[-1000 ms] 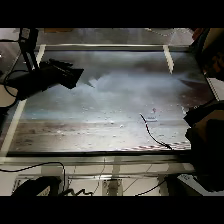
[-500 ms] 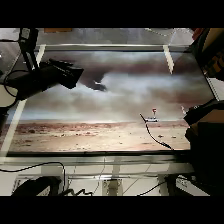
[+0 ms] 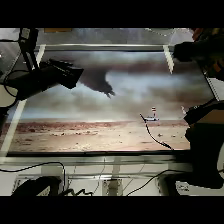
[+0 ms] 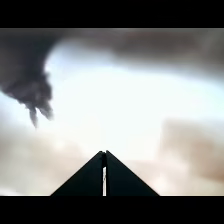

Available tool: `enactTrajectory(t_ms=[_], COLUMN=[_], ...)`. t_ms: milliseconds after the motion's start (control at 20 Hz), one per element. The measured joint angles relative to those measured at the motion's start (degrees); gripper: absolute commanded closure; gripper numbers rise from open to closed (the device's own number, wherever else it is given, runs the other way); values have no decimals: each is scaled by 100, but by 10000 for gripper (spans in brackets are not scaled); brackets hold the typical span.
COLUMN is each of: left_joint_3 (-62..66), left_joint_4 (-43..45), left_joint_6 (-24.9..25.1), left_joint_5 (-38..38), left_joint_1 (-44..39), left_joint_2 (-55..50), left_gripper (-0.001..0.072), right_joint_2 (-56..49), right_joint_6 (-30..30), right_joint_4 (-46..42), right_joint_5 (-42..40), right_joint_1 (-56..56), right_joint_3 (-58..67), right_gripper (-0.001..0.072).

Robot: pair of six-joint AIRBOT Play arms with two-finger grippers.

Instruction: Fold the clothes and pants, and hang the long-sleeved shirts on hangers.

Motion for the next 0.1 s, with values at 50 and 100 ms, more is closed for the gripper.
enactTrajectory(t_ms=[50,100], left_joint_3=[0,0], left_joint_4=[-2,-2], left_joint_6=[0,0], left_joint_5=[2,2], left_joint_1=[0,-2], left_joint_2=[0,0], left_gripper=[218,218], right_joint_2=[-140,-293], right_joint_6=[-2,-7], right_joint_4=[-164,-291], right_joint_5=[50,118], right_joint_1=[111,203], right_joint_3=[0,-2], right_gripper=[683,683])
